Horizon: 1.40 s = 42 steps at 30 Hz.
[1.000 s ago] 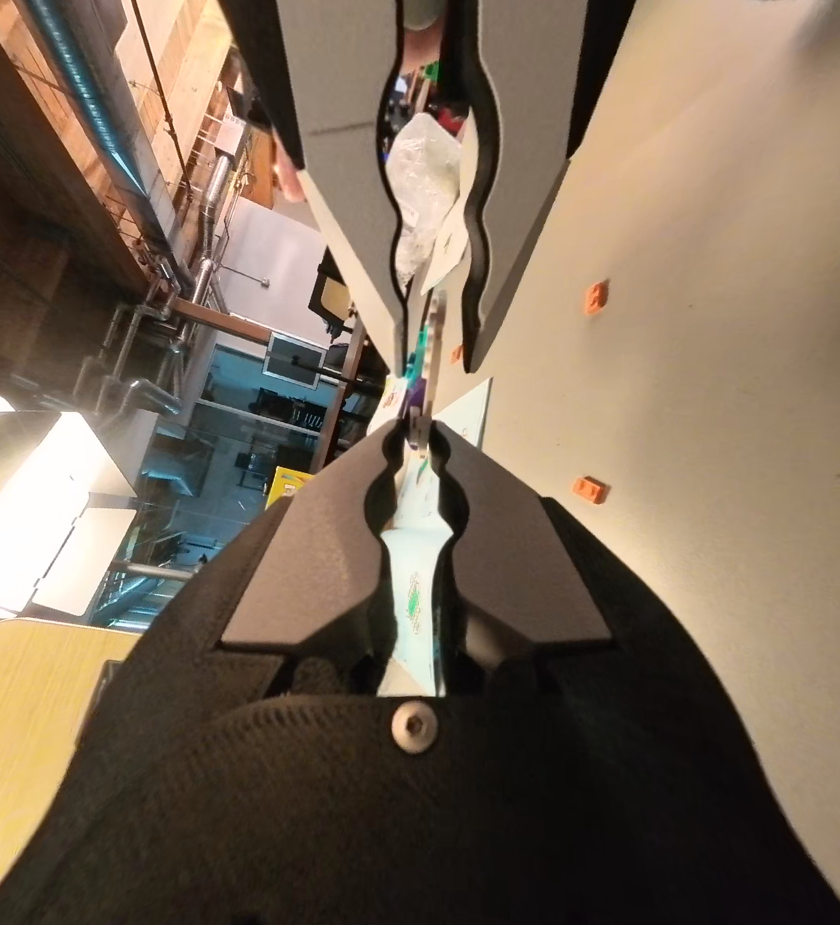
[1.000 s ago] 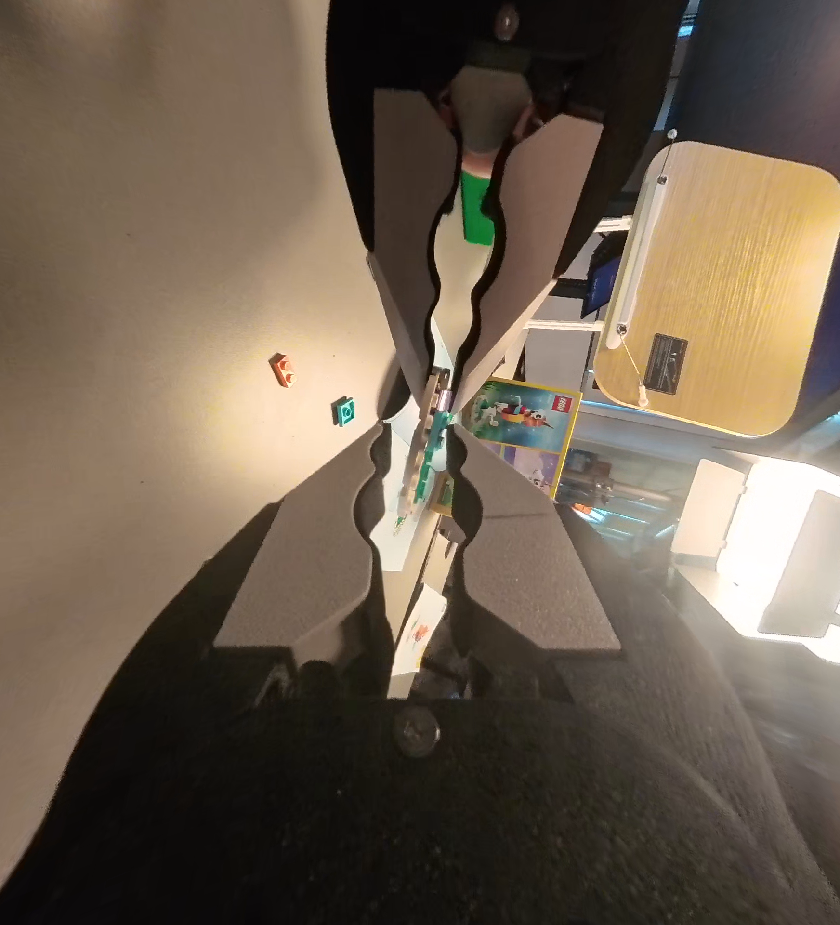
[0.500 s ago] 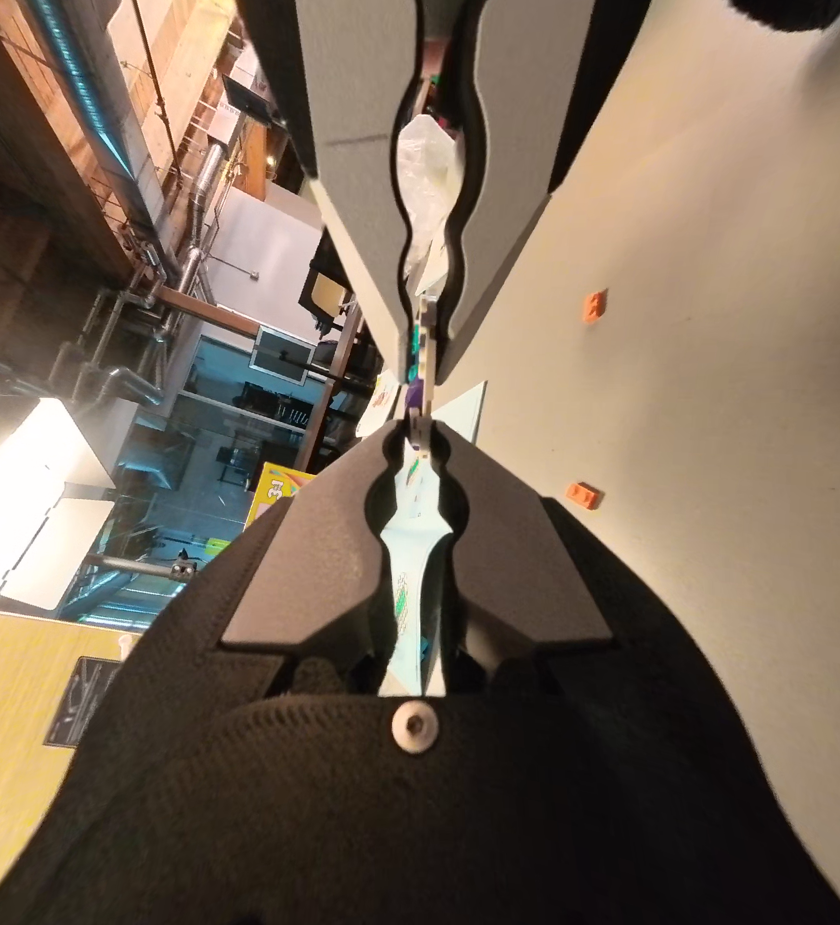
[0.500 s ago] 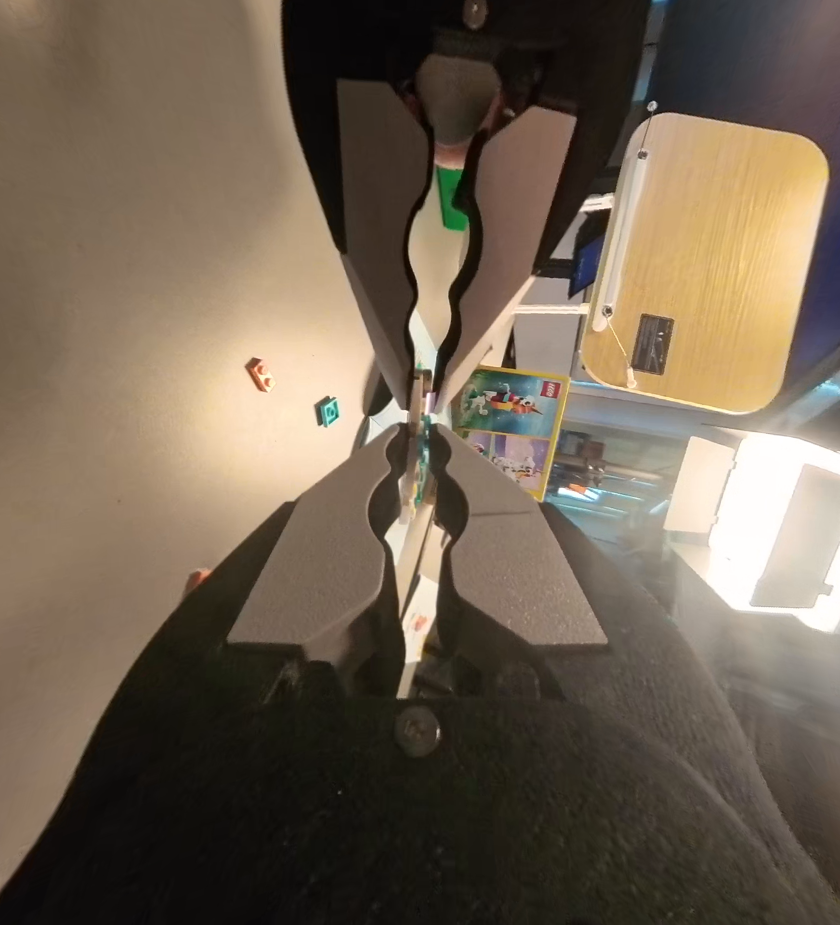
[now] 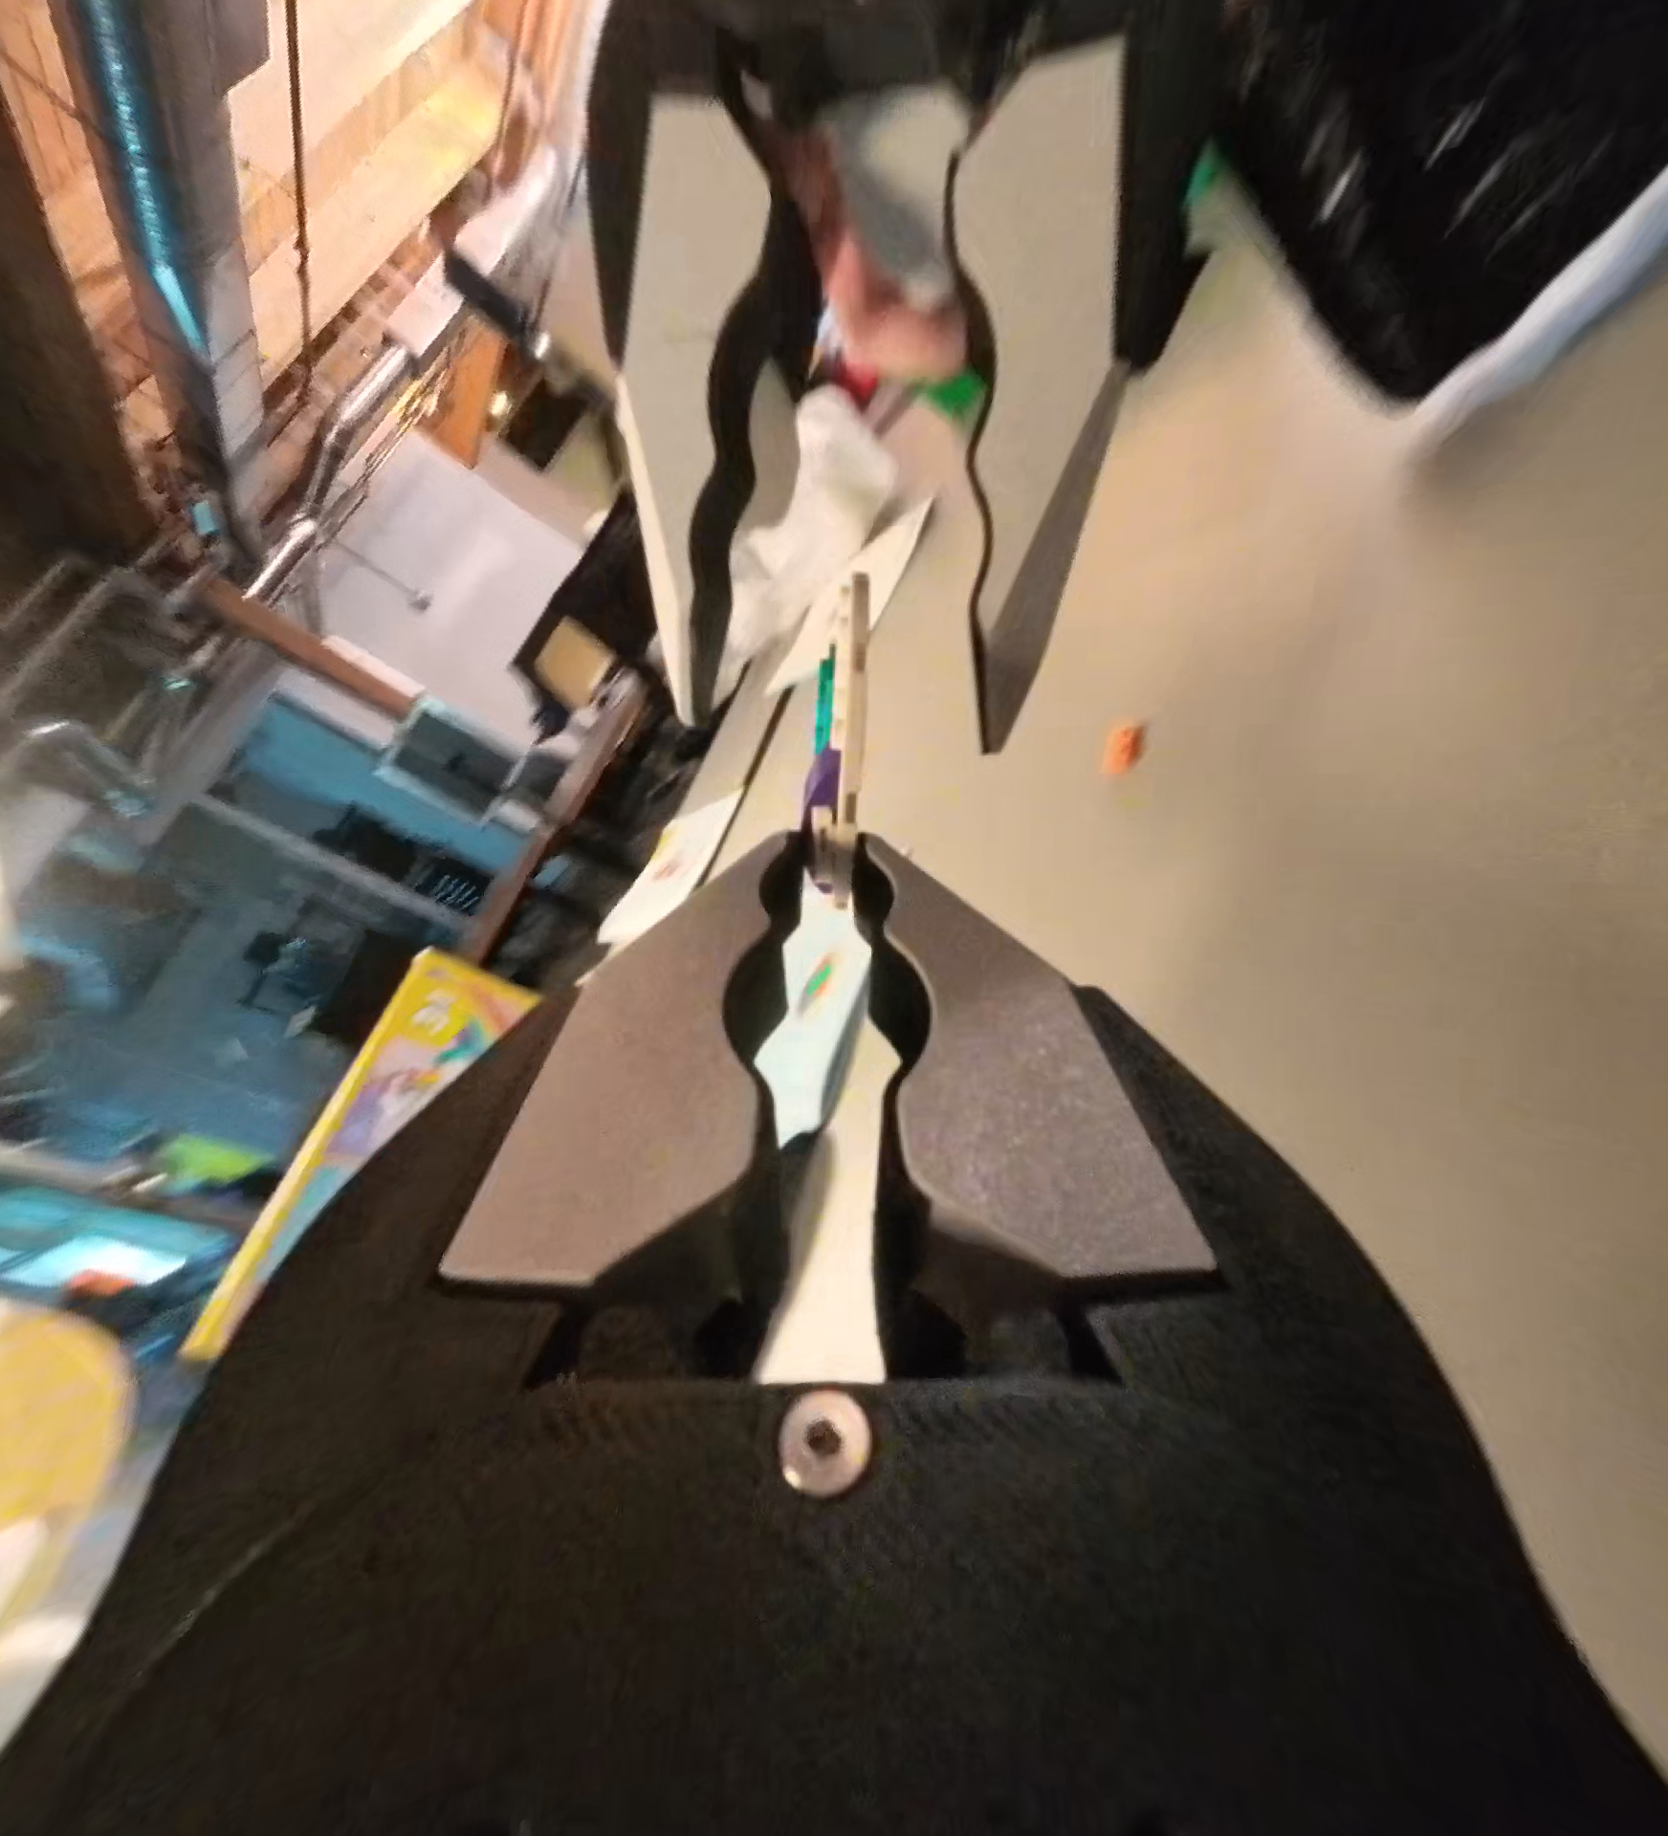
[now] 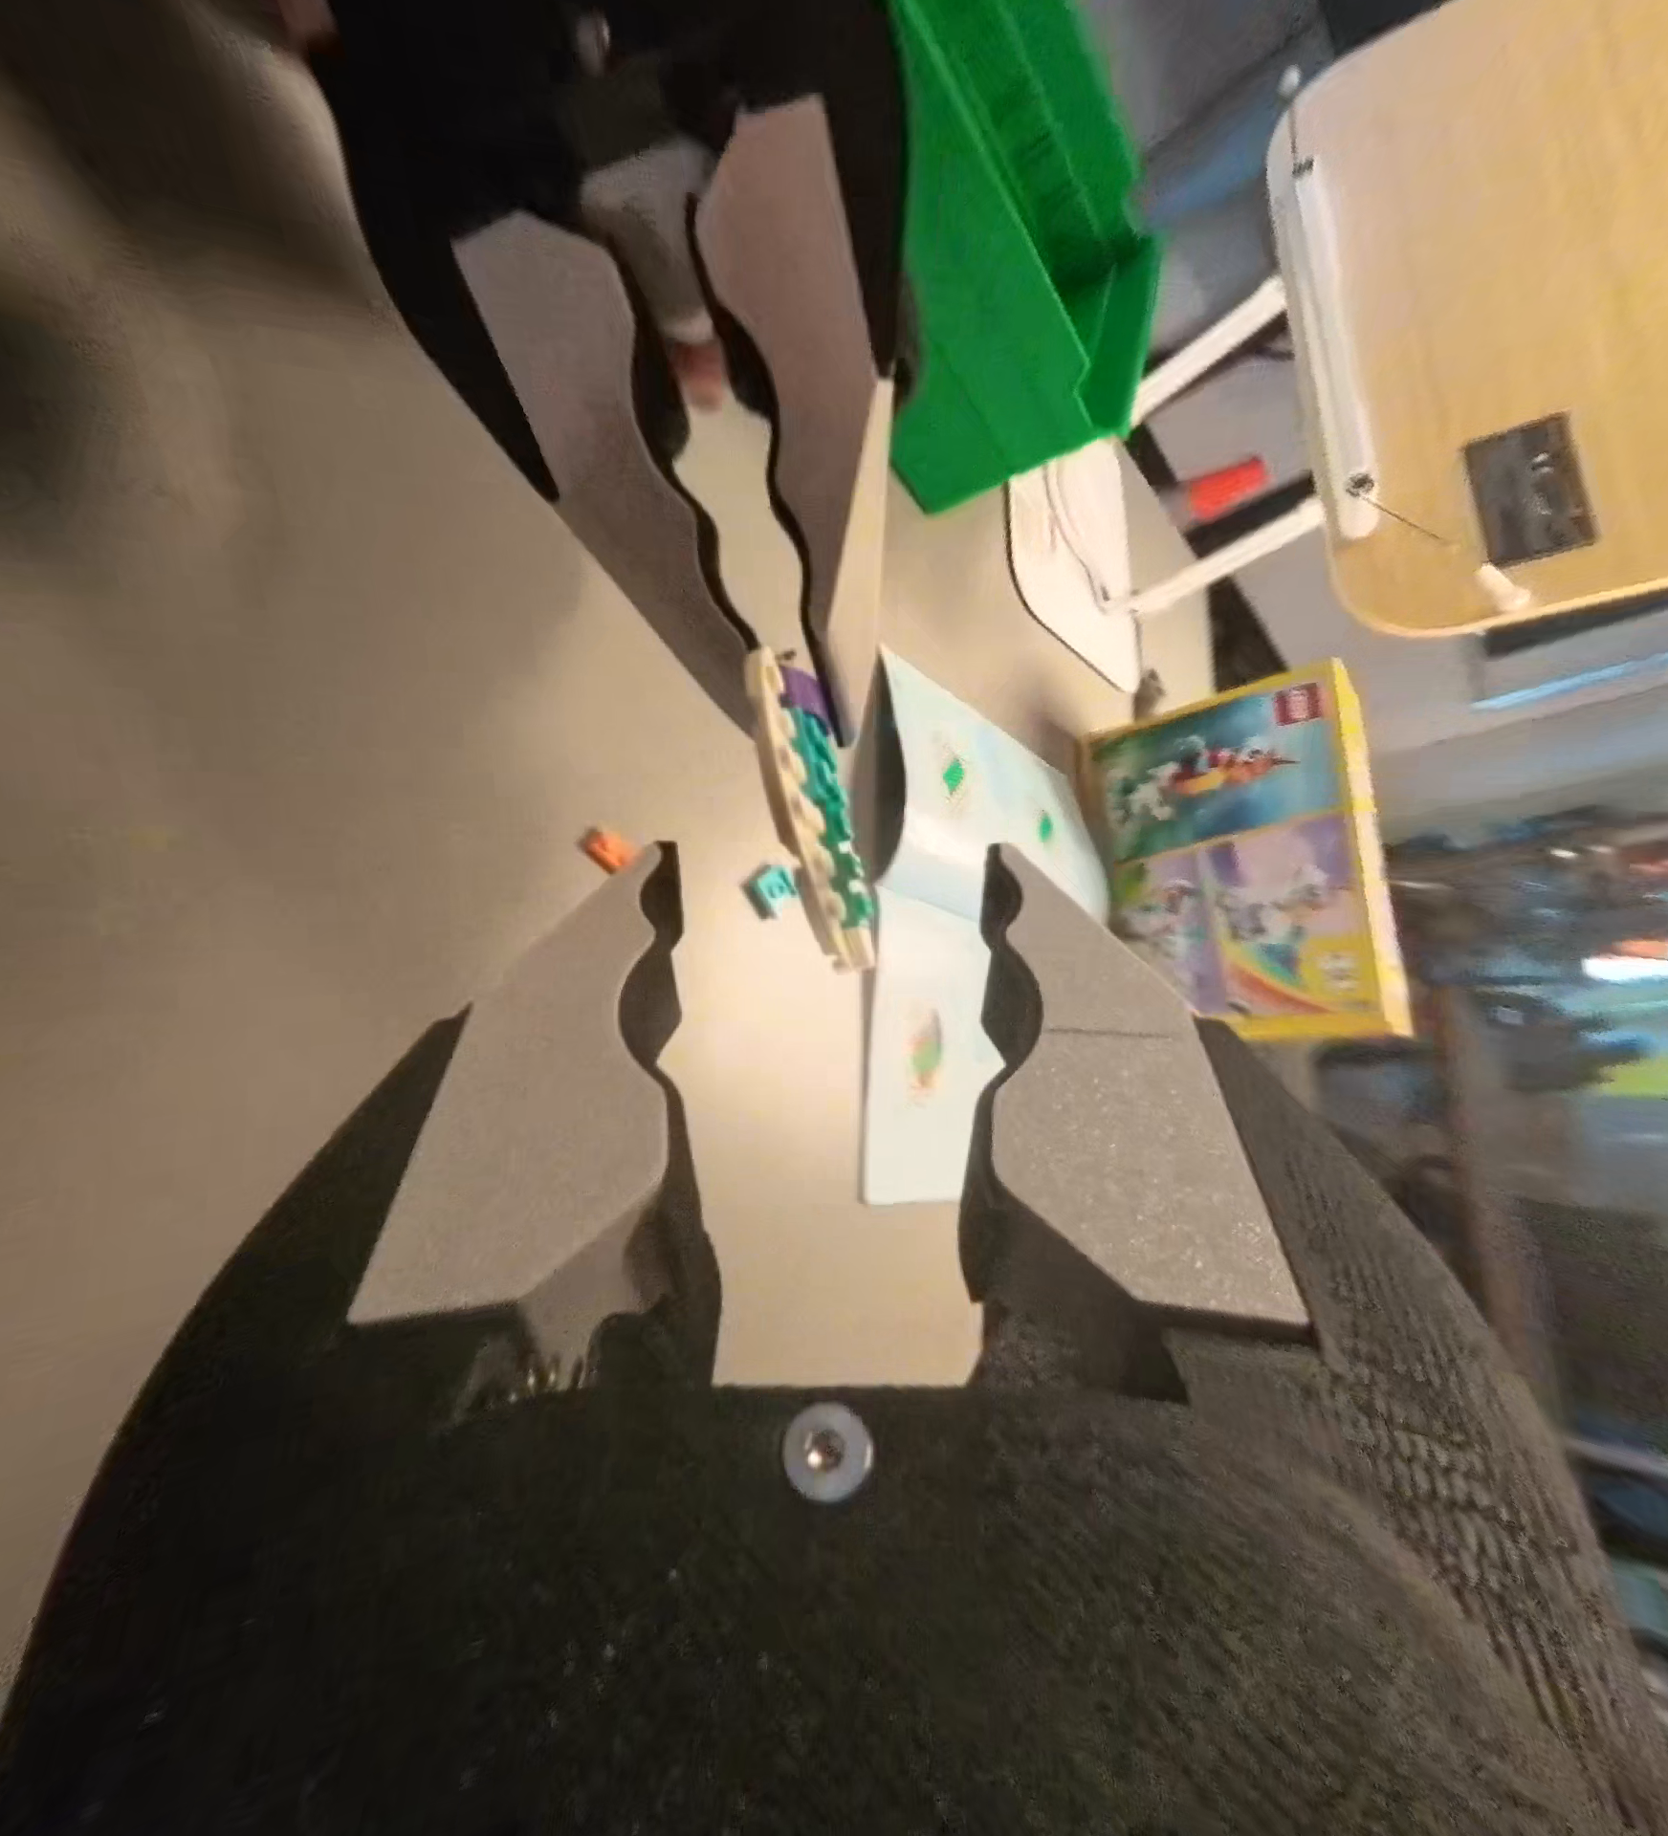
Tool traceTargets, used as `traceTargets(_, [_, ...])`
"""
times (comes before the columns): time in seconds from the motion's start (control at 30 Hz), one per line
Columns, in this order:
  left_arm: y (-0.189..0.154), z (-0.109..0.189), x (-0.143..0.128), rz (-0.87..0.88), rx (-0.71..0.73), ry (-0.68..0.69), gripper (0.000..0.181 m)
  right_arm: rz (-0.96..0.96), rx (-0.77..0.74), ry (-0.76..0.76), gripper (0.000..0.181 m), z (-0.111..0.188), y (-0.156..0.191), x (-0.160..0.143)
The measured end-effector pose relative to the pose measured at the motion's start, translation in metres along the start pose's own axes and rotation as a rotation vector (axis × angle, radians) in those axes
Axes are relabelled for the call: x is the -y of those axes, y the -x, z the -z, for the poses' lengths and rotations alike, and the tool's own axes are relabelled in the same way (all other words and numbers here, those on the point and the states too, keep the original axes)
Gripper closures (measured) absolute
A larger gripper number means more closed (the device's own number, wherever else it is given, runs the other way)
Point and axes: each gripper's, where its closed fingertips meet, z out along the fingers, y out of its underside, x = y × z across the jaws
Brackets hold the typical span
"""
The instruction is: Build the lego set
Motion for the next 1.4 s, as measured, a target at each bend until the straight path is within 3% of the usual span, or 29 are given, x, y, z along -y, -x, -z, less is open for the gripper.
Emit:
traceTargets(0.13, [-0.008,0.015,0.032,0.269,-0.186,-0.262,0.173,-0.158,0.141,-0.254,0.147,0.022,0.005,0.03])
traceTargets(0.2, [-0.006,0.02,0.038,0.345,-0.232,-0.325,0.173,-0.191,0.196,-0.331,0.165,0.031,0.009,0.042])
traceTargets(0.33, [-0.008,0.025,0.045,0.405,-0.295,-0.385,0.173,-0.243,0.264,-0.386,0.174,0.036,0.014,0.051])
traceTargets(0.47, [-0.007,0.014,0.029,0.436,-0.264,-0.29,0.172,-0.272,0.259,-0.269,0.175,0.027,0.01,0.037])
traceTargets(0.6, [0.013,0.003,0.009,0.294,-0.041,-0.128,0.147,-0.043,0.082,0.06,0.175,0.006,0.0,-0.002])
traceTargets(0.67, [0.011,-0.003,0.003,0.177,0.023,-0.045,0.148,0.027,0.055,0.145,0.174,-0.001,0.001,-0.011])
traceTargets(0.8, [-0.002,-0.015,-0.011,0.002,0.045,0.097,0.151,0.101,0.037,0.199,0.174,-0.009,0.001,-0.02])
traceTargets(1.03, [-0.003,-0.016,-0.011,-0.088,0.085,0.117,0.172,0.182,0.005,0.232,0.174,-0.015,0.001,-0.021])
traceTargets(1.23, [0.002,-0.005,-0.013,-0.25,0.133,0.149,0.175,0.149,-0.042,0.152,0.167,-0.017,0.001,-0.014])
traceTargets(1.4, [0.015,0.022,-0.052,-0.336,0.179,0.295,0.175,-0.026,-0.003,0.191,0.163,-0.015,0.006,-0.036])
